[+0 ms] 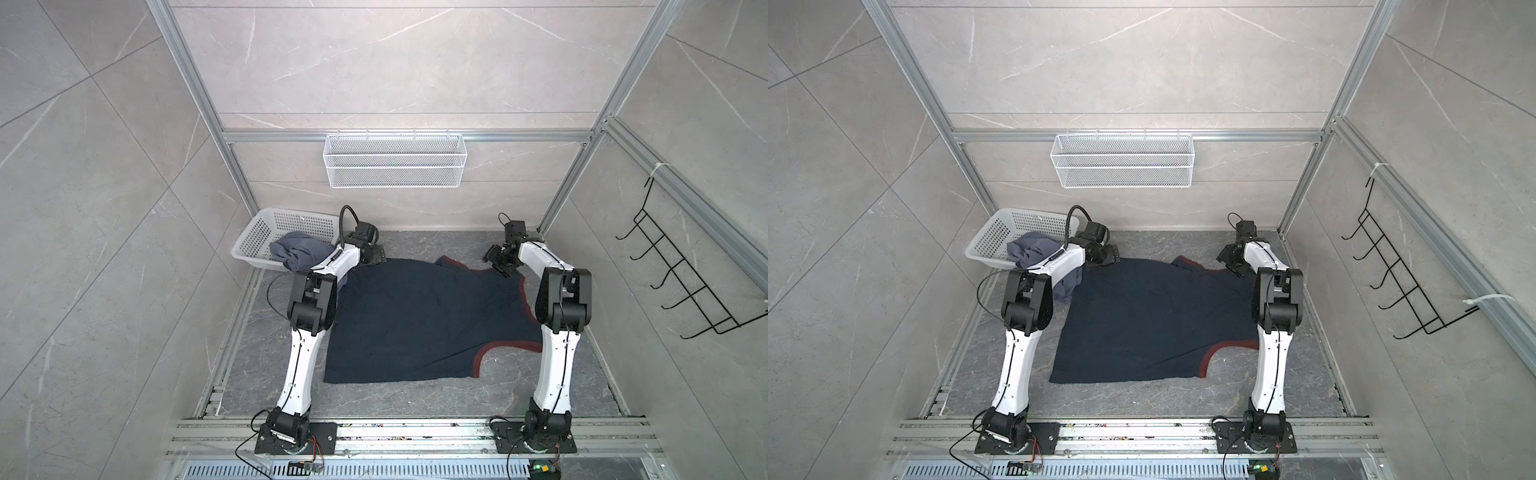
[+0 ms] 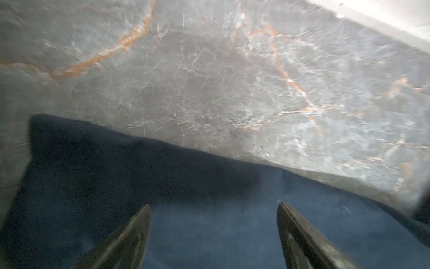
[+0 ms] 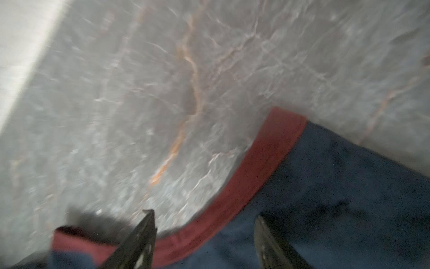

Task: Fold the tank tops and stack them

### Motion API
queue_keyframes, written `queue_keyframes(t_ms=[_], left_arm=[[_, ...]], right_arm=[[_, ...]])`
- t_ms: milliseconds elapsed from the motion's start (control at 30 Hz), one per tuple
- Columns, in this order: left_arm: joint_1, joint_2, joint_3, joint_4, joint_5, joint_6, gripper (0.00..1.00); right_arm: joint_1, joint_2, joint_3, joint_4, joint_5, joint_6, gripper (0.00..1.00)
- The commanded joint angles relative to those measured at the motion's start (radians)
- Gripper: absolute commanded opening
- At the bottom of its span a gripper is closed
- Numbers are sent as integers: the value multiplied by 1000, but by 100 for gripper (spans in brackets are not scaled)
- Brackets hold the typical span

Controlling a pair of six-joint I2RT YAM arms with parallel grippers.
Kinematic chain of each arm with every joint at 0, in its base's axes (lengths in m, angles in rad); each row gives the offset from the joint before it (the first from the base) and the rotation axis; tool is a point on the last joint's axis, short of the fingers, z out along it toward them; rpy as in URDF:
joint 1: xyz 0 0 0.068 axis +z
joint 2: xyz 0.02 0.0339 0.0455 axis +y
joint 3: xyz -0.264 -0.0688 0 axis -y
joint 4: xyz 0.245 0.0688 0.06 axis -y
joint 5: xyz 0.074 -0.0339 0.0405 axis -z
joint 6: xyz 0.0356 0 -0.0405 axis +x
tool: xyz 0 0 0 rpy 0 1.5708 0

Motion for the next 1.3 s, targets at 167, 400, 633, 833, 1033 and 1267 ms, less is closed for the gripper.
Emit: queue_keyframes(t_ms=[167,400,633,833,1033,1267], left_arm=[[24,35,38,-32,-25,20,87],[36,12,0,-6,-32,19,88],[37,-11,-3,22,-28,37,88],[30,-74,1,16,-31,82,88],[8,-139,9,21,-1,79,87],[-19,-117,12,-1,-10,87,87]], right_arm=[[-68,126,124,-175,62,63,67],[-131,152,143,-175,72,90,66],[-147,206,251,-210,79,65,66],[-132,82,162,-131,53,2,66],[-35,-110,-4,12,26,-55,67],[107,-62,50,0,-23,-98,67]])
